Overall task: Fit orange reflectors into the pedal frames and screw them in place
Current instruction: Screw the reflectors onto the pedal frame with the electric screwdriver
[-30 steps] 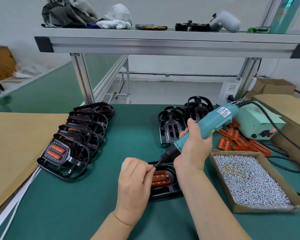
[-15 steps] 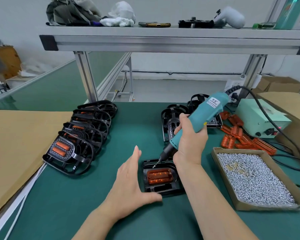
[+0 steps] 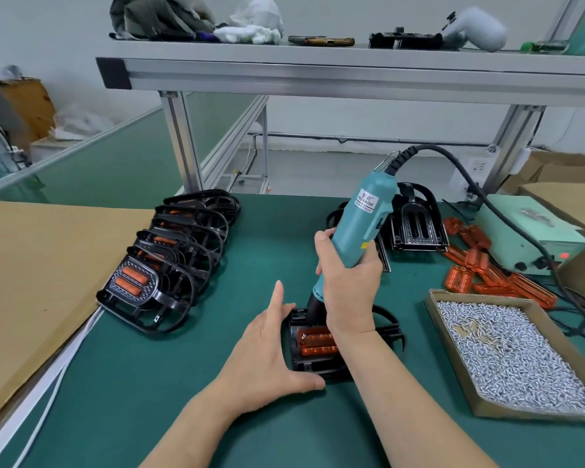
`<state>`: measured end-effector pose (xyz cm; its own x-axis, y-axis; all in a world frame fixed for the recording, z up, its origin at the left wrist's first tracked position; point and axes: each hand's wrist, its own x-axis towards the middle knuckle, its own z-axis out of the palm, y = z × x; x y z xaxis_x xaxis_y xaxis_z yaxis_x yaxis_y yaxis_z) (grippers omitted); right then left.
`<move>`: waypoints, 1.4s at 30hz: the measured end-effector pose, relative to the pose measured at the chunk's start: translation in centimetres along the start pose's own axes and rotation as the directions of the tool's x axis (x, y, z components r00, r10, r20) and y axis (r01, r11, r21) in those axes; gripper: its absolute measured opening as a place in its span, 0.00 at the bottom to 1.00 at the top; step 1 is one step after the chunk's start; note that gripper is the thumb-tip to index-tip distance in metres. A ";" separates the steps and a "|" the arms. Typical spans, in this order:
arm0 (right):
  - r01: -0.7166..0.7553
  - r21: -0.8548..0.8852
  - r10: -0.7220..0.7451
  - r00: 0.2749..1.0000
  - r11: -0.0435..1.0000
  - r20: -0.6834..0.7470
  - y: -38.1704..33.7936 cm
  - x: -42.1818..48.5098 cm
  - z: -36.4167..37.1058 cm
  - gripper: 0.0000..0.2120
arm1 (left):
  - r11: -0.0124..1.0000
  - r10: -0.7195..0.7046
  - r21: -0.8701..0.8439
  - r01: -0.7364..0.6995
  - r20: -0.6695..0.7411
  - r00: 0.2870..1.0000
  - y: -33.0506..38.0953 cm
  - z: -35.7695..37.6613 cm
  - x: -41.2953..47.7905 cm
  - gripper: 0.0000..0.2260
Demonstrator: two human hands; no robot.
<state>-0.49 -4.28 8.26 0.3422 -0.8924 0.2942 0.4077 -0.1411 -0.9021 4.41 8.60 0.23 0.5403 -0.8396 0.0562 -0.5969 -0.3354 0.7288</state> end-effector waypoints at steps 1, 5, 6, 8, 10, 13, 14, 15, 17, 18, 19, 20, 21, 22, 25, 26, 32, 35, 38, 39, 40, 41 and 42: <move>0.000 -0.004 0.000 1.000 1.000 0.008 0.1 -0.1 0.0 0.07 | 1.000 -0.002 0.002 0.002 -0.002 1.000 0.0 0.0 0.0 0.66; 0.009 -0.017 -0.009 1.000 1.000 0.019 0.4 -0.2 0.0 0.06 | 1.000 -0.005 0.002 0.005 -0.008 1.000 -0.2 0.1 0.0 0.66; 0.011 -0.021 -0.010 1.000 1.000 0.020 0.4 -0.2 0.1 0.06 | 1.000 -0.004 0.004 0.004 -0.007 1.000 -0.2 0.1 0.0 0.65; 0.020 -0.032 -0.019 0.999 0.999 0.027 0.6 -0.3 0.1 0.06 | 1.000 0.000 0.007 0.000 -0.009 1.000 -0.3 0.2 0.0 0.66; 0.029 -0.039 -0.027 0.999 0.999 0.040 0.7 -0.3 0.2 0.06 | 1.000 0.006 0.009 -0.006 -0.012 1.000 -0.3 0.2 0.0 0.66; 0.039 -0.060 -0.035 0.998 0.997 0.059 0.9 -0.3 0.2 0.06 | 1.000 0.012 0.012 -0.012 -0.008 1.000 -0.3 0.1 0.1 0.65; 0.043 -0.068 -0.039 0.997 0.997 0.059 1.0 -0.3 0.2 0.06 | 1.000 0.015 0.013 -0.015 -0.007 1.000 -0.3 0.1 0.1 0.65; 0.047 -0.075 -0.042 0.998 0.996 0.056 1.1 -0.3 0.1 0.06 | 1.000 0.020 0.015 -0.020 -0.008 1.000 -0.3 0.1 0.1 0.65; 0.052 -0.086 -0.048 0.998 0.995 0.051 1.4 -0.3 0.0 0.07 | 0.999 0.028 0.017 -0.027 -0.010 1.000 -0.2 0.1 0.2 0.65; 0.052 -0.090 -0.047 0.998 0.995 0.050 1.5 -0.3 0.0 0.08 | 0.999 0.028 0.017 -0.027 -0.009 1.000 -0.2 0.1 0.2 0.65; 0.050 -0.089 -0.045 0.998 0.995 0.051 1.6 -0.4 -0.1 0.09 | 1.000 0.025 0.017 -0.025 -0.008 1.000 -0.1 0.1 0.2 0.64; 0.047 -0.087 -0.042 0.998 0.995 0.054 1.8 -0.4 -0.1 0.10 | 1.000 0.021 0.017 -0.021 -0.008 1.000 -0.1 0.2 0.2 0.64; 0.043 -0.084 -0.038 0.998 0.996 0.056 1.9 -0.4 -0.1 0.11 | 1.000 0.016 0.017 -0.016 -0.007 1.000 -0.1 0.2 0.2 0.64; 0.040 -0.080 -0.036 0.998 0.996 0.057 1.9 -0.5 -0.1 0.11 | 1.000 0.012 0.020 -0.012 -0.007 1.000 -0.1 0.2 0.1 0.64; 0.031 -0.069 -0.027 0.998 0.997 0.057 1.8 -0.4 -0.2 0.10 | 1.000 0.011 0.030 -0.011 -0.008 1.000 -0.1 0.2 0.1 0.64; 0.026 -0.061 -0.023 0.998 0.998 0.059 1.6 -0.4 -0.2 0.09 | 0.999 0.012 0.034 -0.012 -0.009 1.000 -0.1 0.1 0.1 0.63; 0.052 0.021 -0.054 0.995 0.998 0.078 -0.6 -0.5 -1.0 0.07 | 0.999 -0.005 0.053 0.005 0.002 1.000 -0.2 0.3 0.2 0.63; 0.058 0.098 -0.062 0.998 0.994 0.032 -2.5 0.9 -1.8 0.06 | 0.999 -0.018 0.050 0.018 -0.001 1.000 -0.3 0.3 0.2 0.62; 0.052 0.132 -0.041 0.996 0.990 -0.081 -3.8 3.1 -3.9 0.10 | 0.999 -0.015 0.044 0.015 -0.004 1.000 -0.4 0.3 0.1 0.61; 0.052 0.127 -0.035 0.990 0.991 -0.134 -4.0 3.8 -5.0 0.11 | 0.999 -0.011 0.046 0.011 -0.006 1.000 -0.4 0.3 0.0 0.61; 0.050 0.125 -0.026 0.982 0.991 -0.187 -4.1 4.4 -6.1 0.11 | 0.999 -0.006 0.049 0.007 -0.009 1.000 -0.4 0.3 0.0 0.61; 0.040 0.137 -0.006 0.971 0.990 -0.241 -4.1 5.0 -7.3 0.10 | 0.999 -0.003 0.051 0.003 -0.009 1.000 -0.4 0.3 0.0 0.61; 0.020 0.164 0.029 0.956 0.986 -0.292 -4.1 5.5 -8.6 0.10 | 0.999 0.000 0.050 0.001 -0.008 1.000 -0.3 0.2 -0.1 0.60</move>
<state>-7.50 -12.30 10.86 0.0916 -0.9824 0.1629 0.5483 -0.0868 -0.8318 4.44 8.65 -0.19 0.5451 -0.8361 0.0615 -0.6256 -0.3568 0.6937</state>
